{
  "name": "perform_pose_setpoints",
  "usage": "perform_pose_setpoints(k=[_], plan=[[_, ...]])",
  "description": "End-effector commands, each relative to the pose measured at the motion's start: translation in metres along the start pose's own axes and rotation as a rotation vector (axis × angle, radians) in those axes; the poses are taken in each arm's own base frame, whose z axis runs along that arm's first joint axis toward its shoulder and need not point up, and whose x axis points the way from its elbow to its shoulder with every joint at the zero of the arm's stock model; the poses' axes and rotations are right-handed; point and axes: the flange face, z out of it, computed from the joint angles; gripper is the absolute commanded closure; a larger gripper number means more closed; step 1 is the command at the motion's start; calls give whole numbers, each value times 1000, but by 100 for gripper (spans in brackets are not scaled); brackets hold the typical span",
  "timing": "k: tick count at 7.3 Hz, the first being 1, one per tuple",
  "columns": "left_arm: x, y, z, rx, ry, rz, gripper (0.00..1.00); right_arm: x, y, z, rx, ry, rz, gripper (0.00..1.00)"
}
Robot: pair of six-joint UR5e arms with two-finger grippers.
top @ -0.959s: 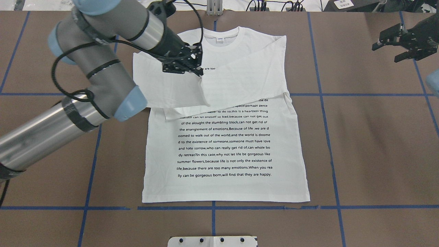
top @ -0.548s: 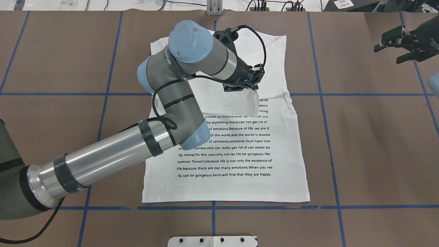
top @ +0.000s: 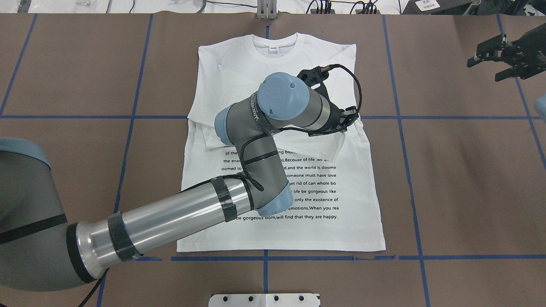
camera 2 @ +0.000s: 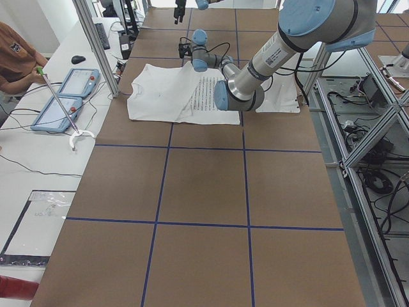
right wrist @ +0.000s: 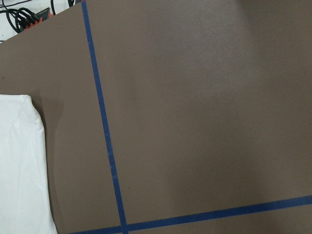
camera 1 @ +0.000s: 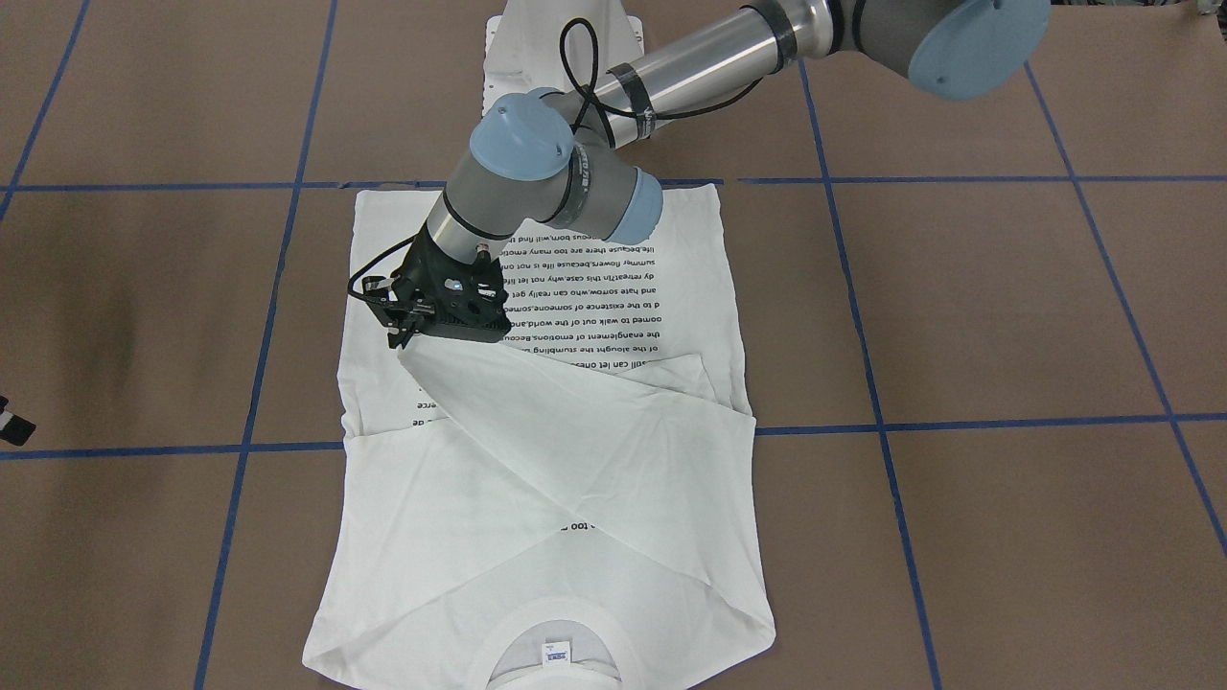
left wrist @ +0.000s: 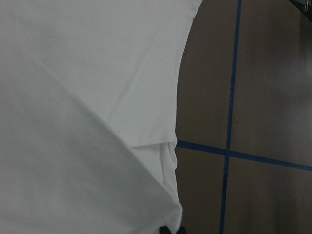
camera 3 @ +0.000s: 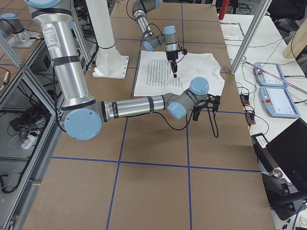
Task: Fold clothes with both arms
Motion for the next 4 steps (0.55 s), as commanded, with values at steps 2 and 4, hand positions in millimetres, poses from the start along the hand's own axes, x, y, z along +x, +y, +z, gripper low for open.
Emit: perform_pose_setpoints(k=[2, 4], plan=[[5, 16, 13, 21, 14, 9, 99, 2, 1, -1, -1, 0, 0, 0], [6, 19, 15, 27, 15, 10, 27, 4, 1, 1, 2, 6, 7, 0]])
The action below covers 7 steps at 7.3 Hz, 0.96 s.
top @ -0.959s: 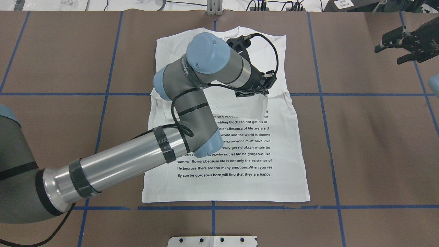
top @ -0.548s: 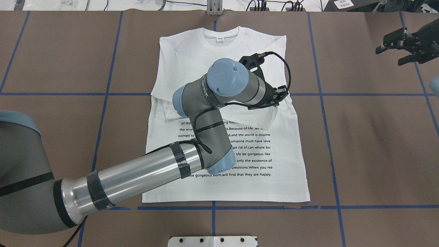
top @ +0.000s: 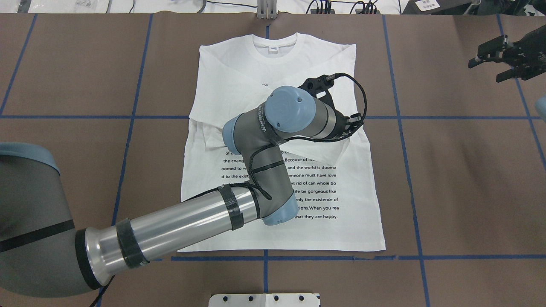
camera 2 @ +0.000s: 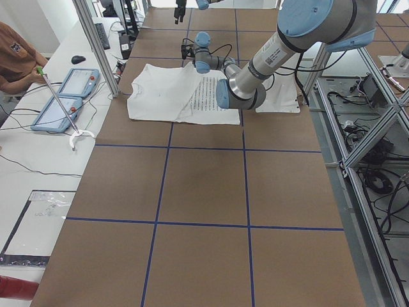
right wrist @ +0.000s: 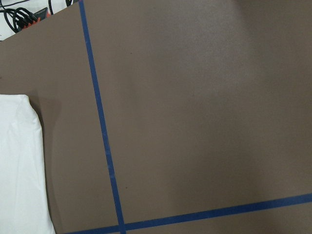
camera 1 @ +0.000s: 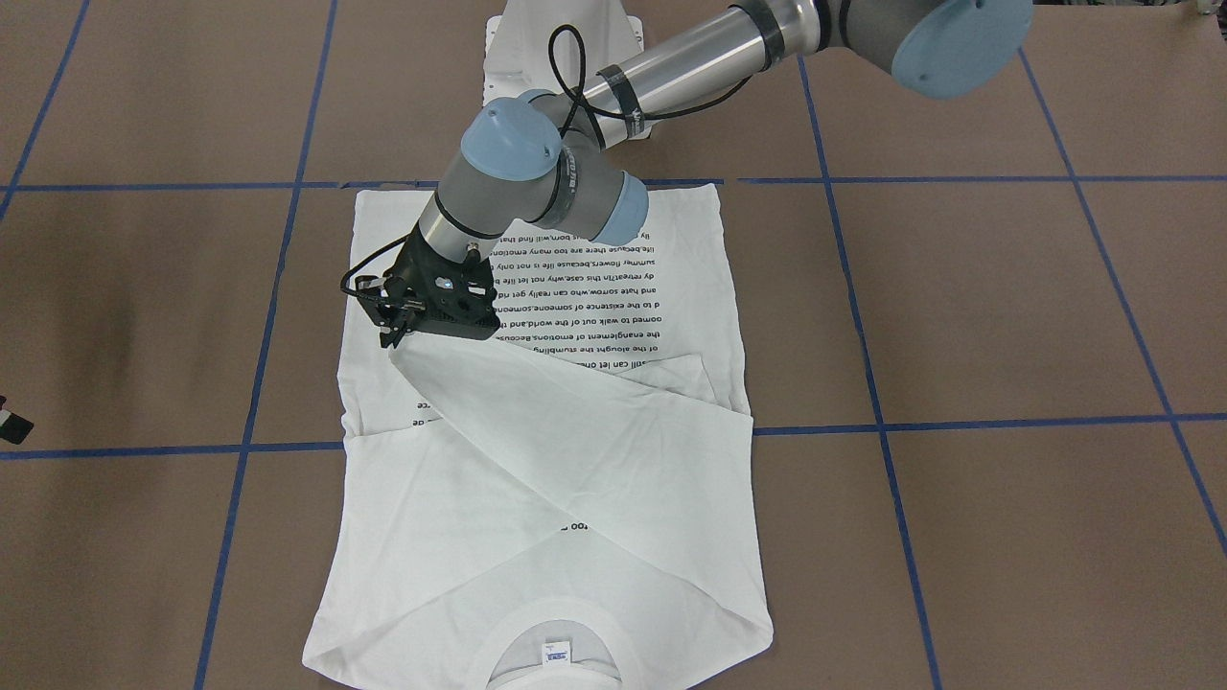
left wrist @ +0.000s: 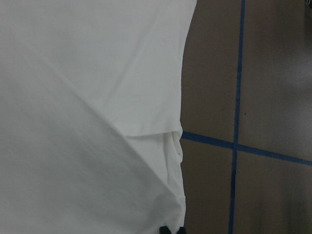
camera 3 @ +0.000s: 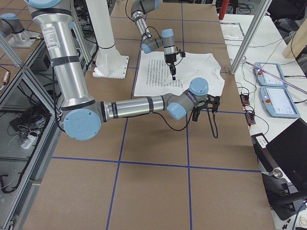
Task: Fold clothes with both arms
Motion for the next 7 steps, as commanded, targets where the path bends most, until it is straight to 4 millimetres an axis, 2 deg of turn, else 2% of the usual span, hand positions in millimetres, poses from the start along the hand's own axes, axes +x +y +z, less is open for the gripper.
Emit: perform_pose_setpoints(k=[1, 2, 3, 4, 5, 6, 7], plan=[[8, 0, -6, 8, 17, 0, 22, -2, 1, 2, 5, 4, 14, 0], [-1, -8, -20, 14, 31, 3, 22, -22, 13, 16, -19, -5, 17, 0], [-34, -9, -38, 14, 33, 2, 22, -33, 25, 29, -44, -4, 40, 0], [-75, -23, -75, -27, 23, -3, 22, -49, 46, 45, -50, 8, 35, 0], [-106, -36, -118, -69, 13, -6, 22, -86, 89, 67, -18, 24, 96, 0], [-125, -34, -147, -62, 4, -8, 22, -118, 146, 90, 20, 34, 146, 0], [-133, -46, -171, -38, -16, -19, 23, -138, 201, 104, 40, 35, 172, 0]])
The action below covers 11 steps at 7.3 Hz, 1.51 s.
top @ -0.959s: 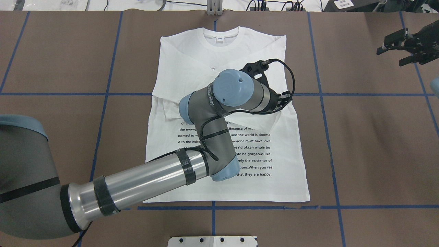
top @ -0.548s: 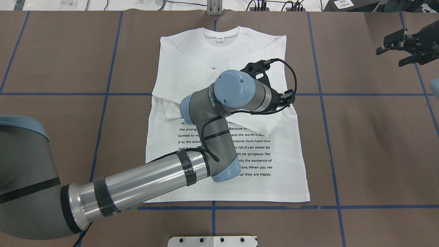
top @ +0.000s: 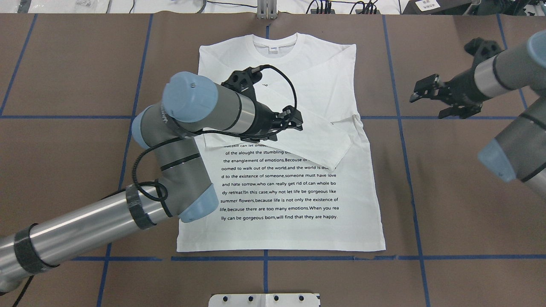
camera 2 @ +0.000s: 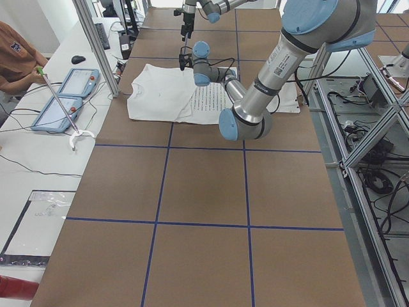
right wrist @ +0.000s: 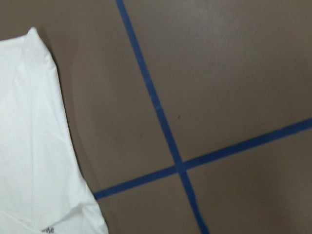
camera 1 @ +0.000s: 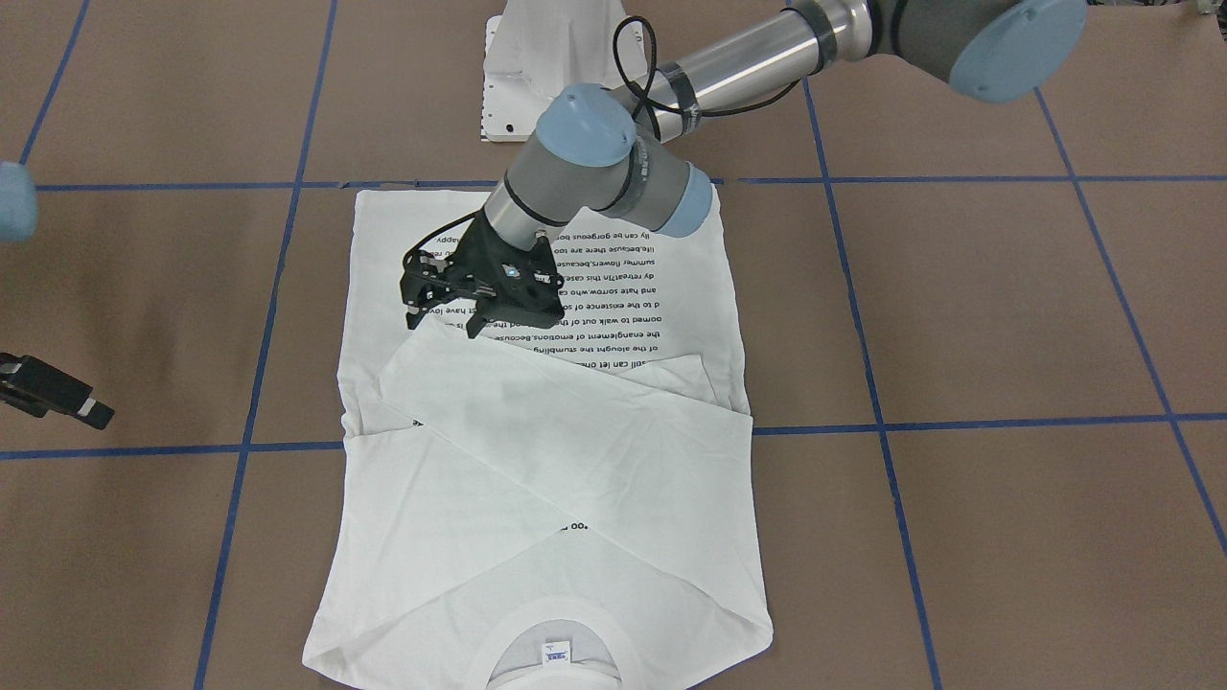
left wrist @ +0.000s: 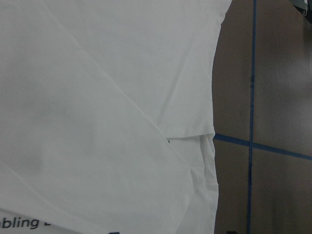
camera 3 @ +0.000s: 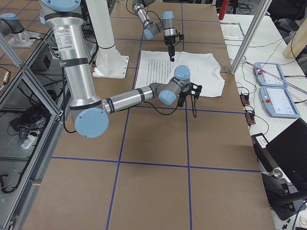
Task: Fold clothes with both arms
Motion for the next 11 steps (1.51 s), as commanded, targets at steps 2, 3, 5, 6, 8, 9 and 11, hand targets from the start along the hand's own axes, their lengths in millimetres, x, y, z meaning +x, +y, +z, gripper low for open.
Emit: perform_pose_setpoints(k=[2, 3, 5, 6, 8, 9, 11], plan=[[-42, -30, -68, 58, -60, 48, 23, -37, 147, 12, -14, -27, 157, 1], [-52, -35, -78, 62, -65, 49, 23, -43, 181, 10, -11, 0, 201, 2], [-53, -45, -89, 72, -62, 45, 23, -34, 233, 6, -20, 37, 279, 4], [-54, -45, -89, 72, -62, 45, 23, -7, 254, 10, 0, 81, 287, 5], [-55, -44, -90, 75, -62, 45, 23, 16, 281, 22, 5, 133, 356, 10], [-54, -44, -91, 77, -60, 47, 23, 18, 295, 27, -3, 142, 362, 11], [-54, -44, -92, 80, -58, 46, 23, 21, 316, 35, -16, 155, 331, 12]])
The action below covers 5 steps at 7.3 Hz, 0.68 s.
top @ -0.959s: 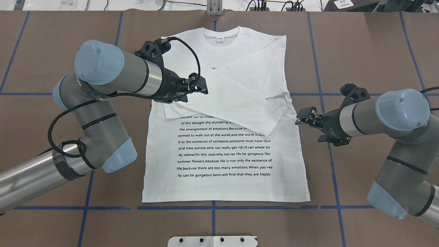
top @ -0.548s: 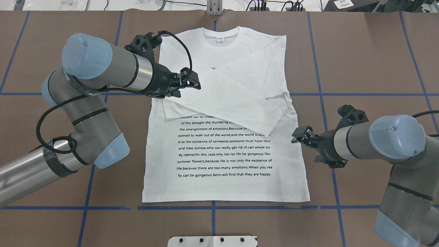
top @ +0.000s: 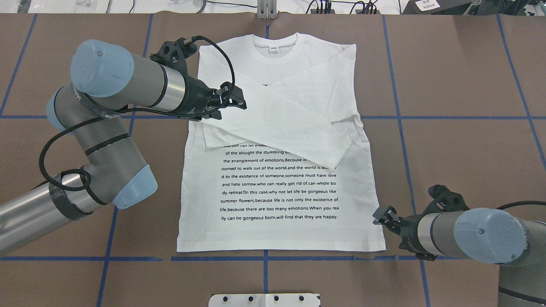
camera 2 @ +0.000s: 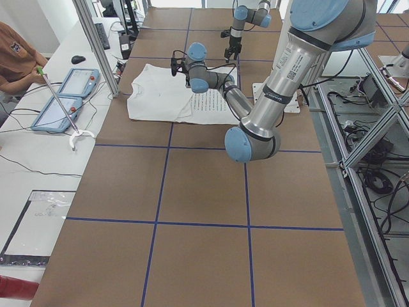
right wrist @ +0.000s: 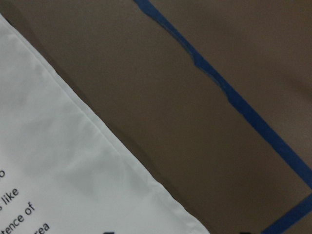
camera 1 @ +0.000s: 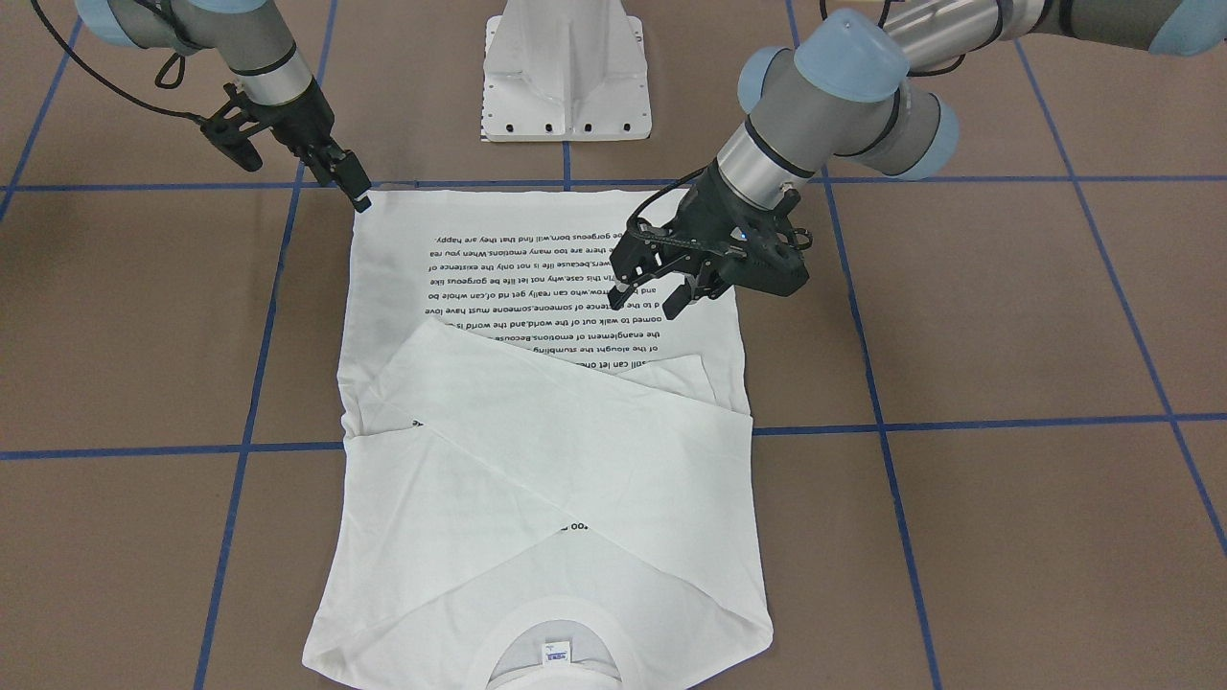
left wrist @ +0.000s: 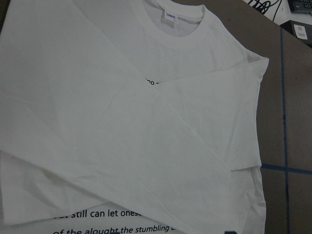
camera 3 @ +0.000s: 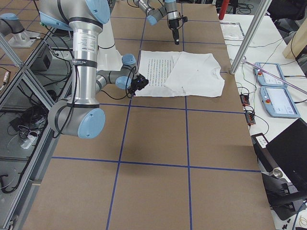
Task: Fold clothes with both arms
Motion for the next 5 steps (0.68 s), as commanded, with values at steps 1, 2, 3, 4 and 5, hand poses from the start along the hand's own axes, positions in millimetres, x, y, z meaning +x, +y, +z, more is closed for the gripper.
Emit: perform_pose_setpoints(k=[1, 2, 3, 4, 5], plan=[[-6, 2, -1, 0, -6, -3, 23, 9, 17, 9, -6, 16, -21, 13], [-6, 2, -1, 2, -6, -3, 23, 13, 21, 19, 9, 21, -35, 15], [-7, 2, -1, 0, -7, -3, 23, 13, 23, 19, 6, 21, -37, 15], [-7, 2, -1, 2, -7, -3, 23, 16, 30, 24, -1, 32, -47, 17], [-8, 2, -1, 1, -9, -2, 23, 17, 32, 26, -5, 35, -52, 19]])
